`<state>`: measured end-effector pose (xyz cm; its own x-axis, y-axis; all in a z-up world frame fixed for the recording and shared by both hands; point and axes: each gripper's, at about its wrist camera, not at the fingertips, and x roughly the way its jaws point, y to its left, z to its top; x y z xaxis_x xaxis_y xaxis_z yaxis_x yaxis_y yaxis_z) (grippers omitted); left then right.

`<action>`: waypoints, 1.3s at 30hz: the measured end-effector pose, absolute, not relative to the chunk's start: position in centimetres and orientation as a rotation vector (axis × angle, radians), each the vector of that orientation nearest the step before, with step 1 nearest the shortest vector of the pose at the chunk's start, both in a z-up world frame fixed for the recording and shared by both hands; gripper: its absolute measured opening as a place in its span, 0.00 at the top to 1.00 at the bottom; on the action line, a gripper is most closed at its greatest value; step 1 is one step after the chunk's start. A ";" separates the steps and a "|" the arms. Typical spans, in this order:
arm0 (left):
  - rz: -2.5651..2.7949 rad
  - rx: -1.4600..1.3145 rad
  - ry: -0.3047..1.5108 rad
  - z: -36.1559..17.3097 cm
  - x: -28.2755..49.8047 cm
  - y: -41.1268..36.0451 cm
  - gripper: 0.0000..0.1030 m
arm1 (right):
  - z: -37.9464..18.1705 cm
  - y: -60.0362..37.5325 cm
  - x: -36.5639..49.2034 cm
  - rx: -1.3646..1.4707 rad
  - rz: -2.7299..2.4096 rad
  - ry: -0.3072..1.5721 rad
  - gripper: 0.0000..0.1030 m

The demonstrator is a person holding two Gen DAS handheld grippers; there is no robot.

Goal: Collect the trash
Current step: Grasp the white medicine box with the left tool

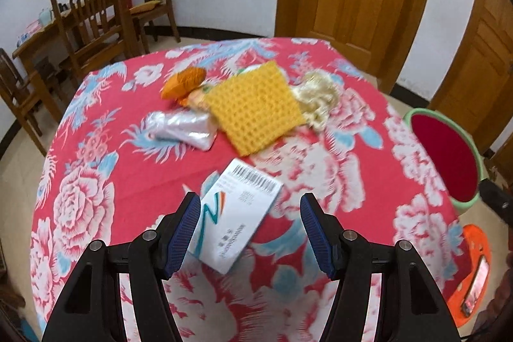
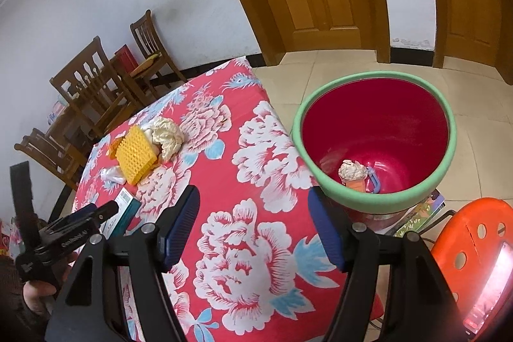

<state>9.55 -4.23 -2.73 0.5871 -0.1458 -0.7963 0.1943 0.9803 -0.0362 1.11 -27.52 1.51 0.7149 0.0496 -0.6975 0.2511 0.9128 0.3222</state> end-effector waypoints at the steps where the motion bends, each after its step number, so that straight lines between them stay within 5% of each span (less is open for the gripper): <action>1: -0.192 0.058 0.928 -3.0 9.6 -4.0 0.36 | 1.5 -27.4 1.2 0.413 -0.116 0.775 0.31; 20: -0.167 0.051 0.985 -6.3 11.2 -2.6 0.35 | 0.5 -25.0 3.3 0.372 -0.068 0.834 0.31; 28: -0.177 -0.012 0.960 -6.0 11.1 -1.6 0.45 | 0.7 -23.8 5.1 0.339 -0.031 0.847 0.31; 39: -0.156 -0.098 0.875 -3.0 12.0 -0.2 0.46 | 0.8 -21.7 9.8 0.311 0.030 0.878 0.31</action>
